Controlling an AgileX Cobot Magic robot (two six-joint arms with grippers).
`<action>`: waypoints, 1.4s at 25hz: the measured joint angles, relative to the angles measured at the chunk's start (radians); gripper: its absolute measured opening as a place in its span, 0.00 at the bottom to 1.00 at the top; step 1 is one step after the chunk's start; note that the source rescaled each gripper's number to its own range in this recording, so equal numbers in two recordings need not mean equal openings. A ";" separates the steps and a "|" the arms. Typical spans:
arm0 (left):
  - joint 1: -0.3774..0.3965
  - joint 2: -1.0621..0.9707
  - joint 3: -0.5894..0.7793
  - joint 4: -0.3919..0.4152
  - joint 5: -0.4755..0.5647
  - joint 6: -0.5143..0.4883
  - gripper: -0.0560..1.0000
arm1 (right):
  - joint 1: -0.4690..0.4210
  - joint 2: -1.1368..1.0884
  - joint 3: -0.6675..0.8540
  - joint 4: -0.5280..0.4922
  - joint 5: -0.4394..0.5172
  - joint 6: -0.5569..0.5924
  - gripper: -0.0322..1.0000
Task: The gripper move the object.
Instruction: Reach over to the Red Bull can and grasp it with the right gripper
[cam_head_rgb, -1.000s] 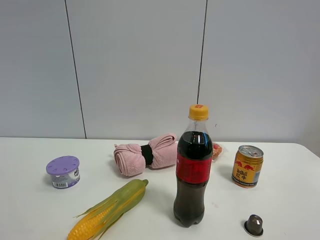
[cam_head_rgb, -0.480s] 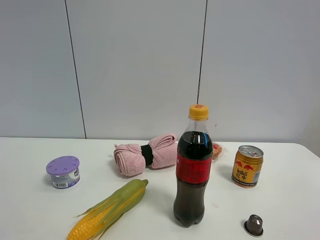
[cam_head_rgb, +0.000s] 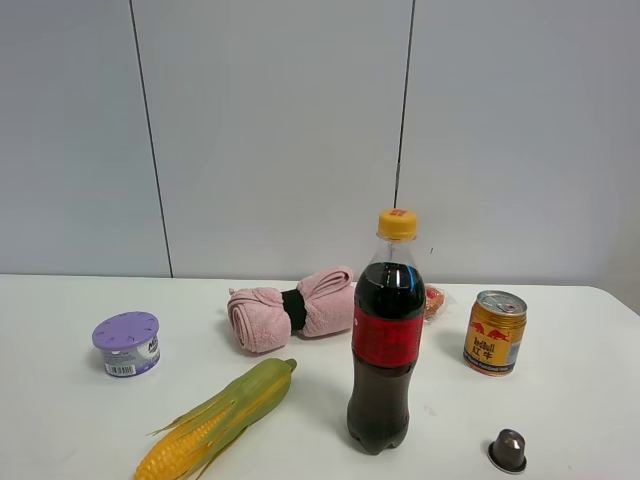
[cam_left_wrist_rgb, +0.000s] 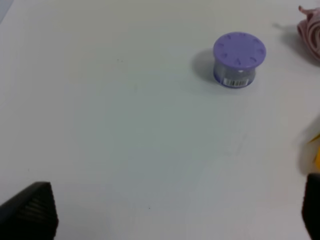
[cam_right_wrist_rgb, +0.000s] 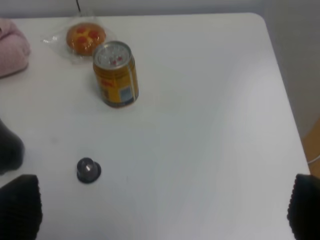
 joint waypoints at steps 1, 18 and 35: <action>0.000 0.000 0.000 0.000 0.000 0.000 1.00 | 0.000 0.044 -0.041 0.000 0.004 0.000 1.00; 0.000 0.000 0.000 0.002 0.000 0.000 1.00 | 0.000 0.704 -0.382 0.002 0.021 0.009 1.00; 0.000 0.000 0.000 0.003 0.000 0.000 1.00 | 0.000 1.227 -0.482 0.076 -0.211 -0.020 1.00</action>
